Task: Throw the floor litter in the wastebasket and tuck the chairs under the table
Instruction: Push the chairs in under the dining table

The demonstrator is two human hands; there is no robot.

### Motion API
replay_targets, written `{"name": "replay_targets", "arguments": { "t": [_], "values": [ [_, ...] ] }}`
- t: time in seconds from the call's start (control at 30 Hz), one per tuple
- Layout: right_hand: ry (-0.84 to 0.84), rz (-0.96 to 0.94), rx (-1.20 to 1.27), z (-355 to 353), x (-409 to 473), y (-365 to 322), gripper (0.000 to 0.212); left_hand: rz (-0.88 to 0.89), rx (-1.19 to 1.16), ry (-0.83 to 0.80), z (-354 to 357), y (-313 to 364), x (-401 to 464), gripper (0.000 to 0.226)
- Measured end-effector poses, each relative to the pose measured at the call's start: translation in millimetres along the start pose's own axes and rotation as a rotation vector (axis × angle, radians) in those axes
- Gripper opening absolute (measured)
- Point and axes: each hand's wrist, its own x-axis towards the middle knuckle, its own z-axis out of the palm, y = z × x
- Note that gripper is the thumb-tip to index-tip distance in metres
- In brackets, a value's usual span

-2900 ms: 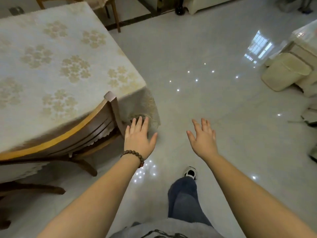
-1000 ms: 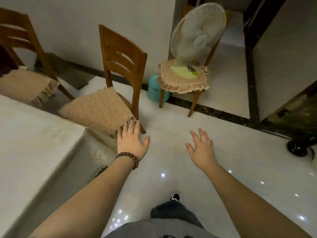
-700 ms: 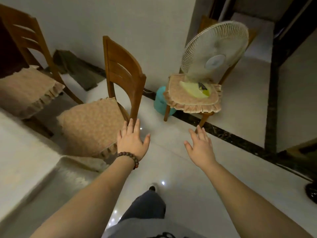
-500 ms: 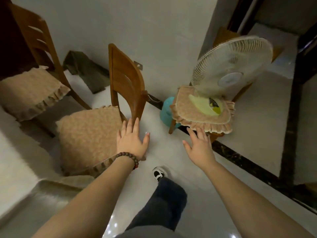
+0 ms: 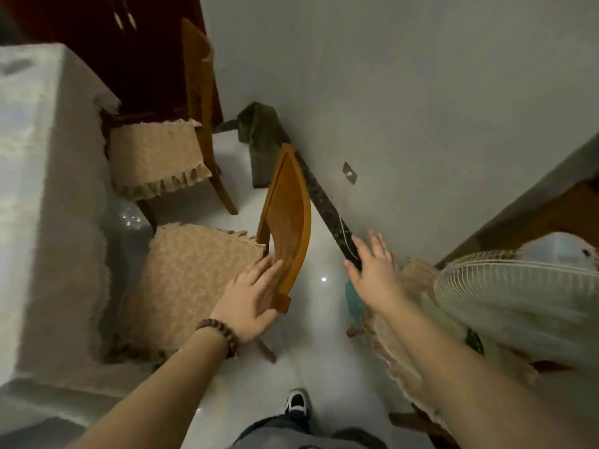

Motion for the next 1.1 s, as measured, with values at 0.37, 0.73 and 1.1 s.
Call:
{"name": "replay_targets", "arguments": {
  "t": [0.37,0.73,1.1],
  "values": [
    [-0.145,-0.558,-0.037,11,155,-42,0.058,-0.508,-0.099,0.408,-25,20,-2,0.068],
    [-0.241,-1.056,-0.332,-18,241,-54,0.068,-0.819,0.007,0.46,-14,95,76,0.082],
    [-0.299,-1.51,-0.739,5,270,-86,0.068,-0.952,0.259,0.177,22,99,98,0.042]
  ]
}}
